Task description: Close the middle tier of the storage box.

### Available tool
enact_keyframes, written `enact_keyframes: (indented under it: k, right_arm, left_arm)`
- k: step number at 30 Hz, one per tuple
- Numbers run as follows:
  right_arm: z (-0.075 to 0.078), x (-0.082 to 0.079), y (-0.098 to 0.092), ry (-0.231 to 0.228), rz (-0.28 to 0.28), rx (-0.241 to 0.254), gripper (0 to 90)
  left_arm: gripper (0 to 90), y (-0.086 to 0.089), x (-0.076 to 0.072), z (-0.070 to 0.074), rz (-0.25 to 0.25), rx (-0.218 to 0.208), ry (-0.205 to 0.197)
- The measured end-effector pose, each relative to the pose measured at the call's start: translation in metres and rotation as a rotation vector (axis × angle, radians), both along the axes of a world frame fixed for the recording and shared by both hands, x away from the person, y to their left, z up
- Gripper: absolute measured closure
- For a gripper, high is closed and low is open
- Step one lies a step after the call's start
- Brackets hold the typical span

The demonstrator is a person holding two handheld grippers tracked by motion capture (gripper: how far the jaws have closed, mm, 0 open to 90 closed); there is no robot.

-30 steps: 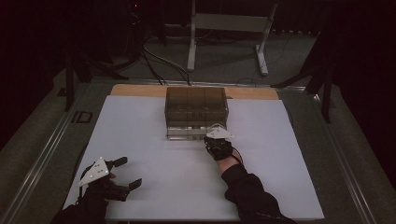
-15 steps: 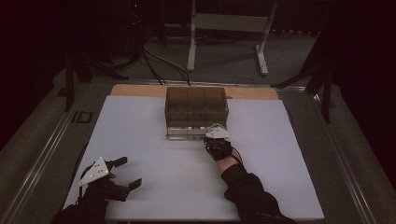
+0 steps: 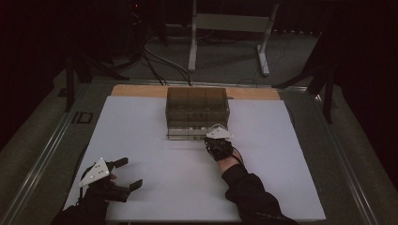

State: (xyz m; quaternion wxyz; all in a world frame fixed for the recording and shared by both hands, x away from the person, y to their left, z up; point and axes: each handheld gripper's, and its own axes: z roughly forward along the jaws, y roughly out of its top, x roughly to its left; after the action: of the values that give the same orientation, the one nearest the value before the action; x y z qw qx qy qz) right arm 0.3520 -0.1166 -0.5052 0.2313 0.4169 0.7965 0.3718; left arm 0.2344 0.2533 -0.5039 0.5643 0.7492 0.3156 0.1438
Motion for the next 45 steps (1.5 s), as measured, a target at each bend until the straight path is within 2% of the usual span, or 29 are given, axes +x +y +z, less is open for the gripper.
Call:
enact_keyframes:
  k: [45]
  right_arm:
    - [0.004, 0.012, 0.004, -0.003, -0.012, -0.005, 90.0]
  left_arm:
    - [1.0, 0.001, 0.000, 0.000, 0.003, 0.000, 0.000]
